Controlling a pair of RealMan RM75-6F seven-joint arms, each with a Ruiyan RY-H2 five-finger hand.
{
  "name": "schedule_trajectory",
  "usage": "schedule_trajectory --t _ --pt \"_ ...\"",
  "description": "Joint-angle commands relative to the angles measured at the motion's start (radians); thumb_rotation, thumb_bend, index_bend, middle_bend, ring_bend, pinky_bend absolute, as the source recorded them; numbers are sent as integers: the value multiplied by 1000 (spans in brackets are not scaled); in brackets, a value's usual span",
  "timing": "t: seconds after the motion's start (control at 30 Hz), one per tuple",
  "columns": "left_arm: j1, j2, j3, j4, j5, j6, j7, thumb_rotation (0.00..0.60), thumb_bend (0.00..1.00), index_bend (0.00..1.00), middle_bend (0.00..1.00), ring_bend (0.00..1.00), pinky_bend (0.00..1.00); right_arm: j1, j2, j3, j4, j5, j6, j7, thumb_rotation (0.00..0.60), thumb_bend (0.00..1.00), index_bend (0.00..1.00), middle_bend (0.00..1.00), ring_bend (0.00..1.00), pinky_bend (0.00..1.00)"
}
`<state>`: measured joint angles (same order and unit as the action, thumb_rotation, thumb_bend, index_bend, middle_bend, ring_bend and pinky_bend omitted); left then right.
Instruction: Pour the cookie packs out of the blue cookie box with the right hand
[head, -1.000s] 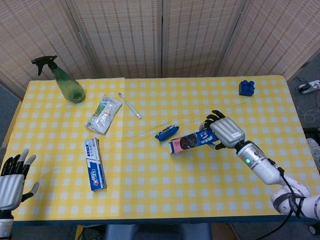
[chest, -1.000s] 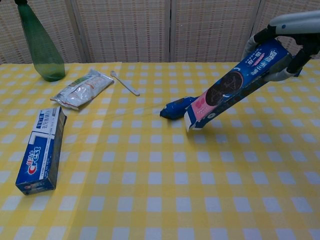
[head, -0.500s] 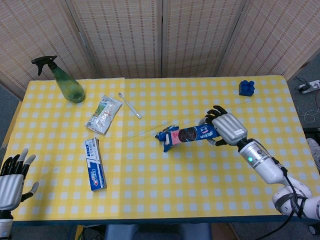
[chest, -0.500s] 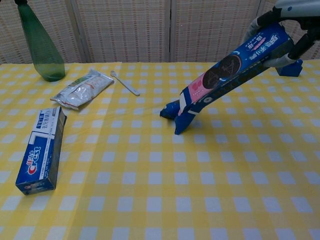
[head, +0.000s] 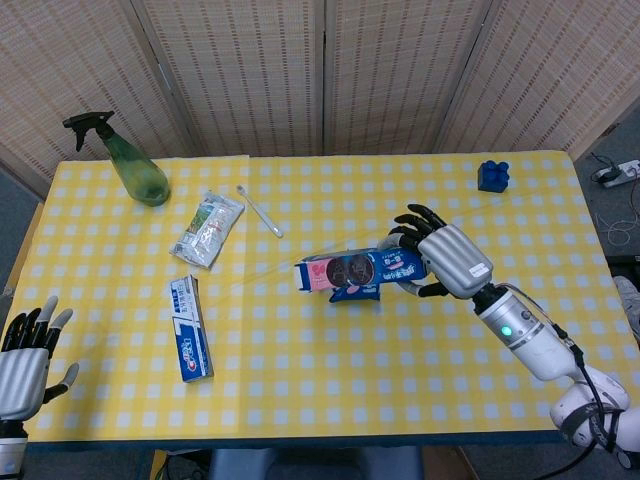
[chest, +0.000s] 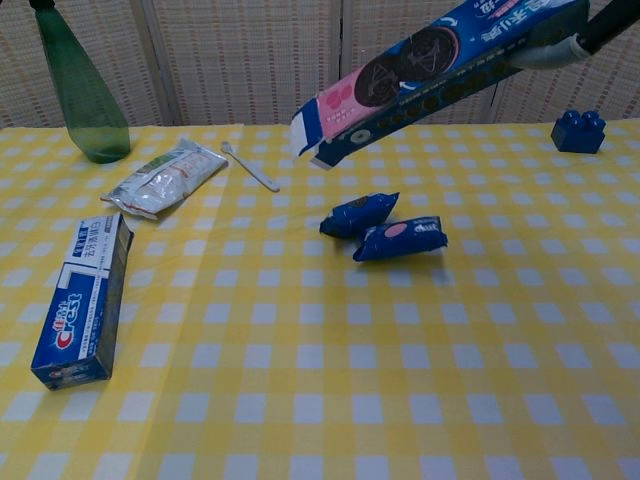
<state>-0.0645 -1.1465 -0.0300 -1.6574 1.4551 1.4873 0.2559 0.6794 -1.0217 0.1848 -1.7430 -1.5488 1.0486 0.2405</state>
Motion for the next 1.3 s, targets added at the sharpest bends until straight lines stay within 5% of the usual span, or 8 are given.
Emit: schedule_trajectory --t 0.03,0.77,1.03,1.3 --pt "1 1 0 -1 0 2 0 600 319 146 0 0 0 -2 -33 -25 11 -34 5 64 600 315 316 321 157 69" --pt "4 -7 4 15 -2 -2 -17 600 320 146 0 0 0 -53 -280 -204 272 -80 -19 360 600 311 308 279 157 69" --pt "-4 -11 2 19 6 -9 -18 600 319 146 0 0 0 -94 -317 -234 348 -66 2 373 600 236 82 142 75 69" --pt "-8 -12 0 15 6 -11 -13 600 320 146 0 0 0 -139 -286 -237 349 -45 52 373 600 207 12 95 41 69"
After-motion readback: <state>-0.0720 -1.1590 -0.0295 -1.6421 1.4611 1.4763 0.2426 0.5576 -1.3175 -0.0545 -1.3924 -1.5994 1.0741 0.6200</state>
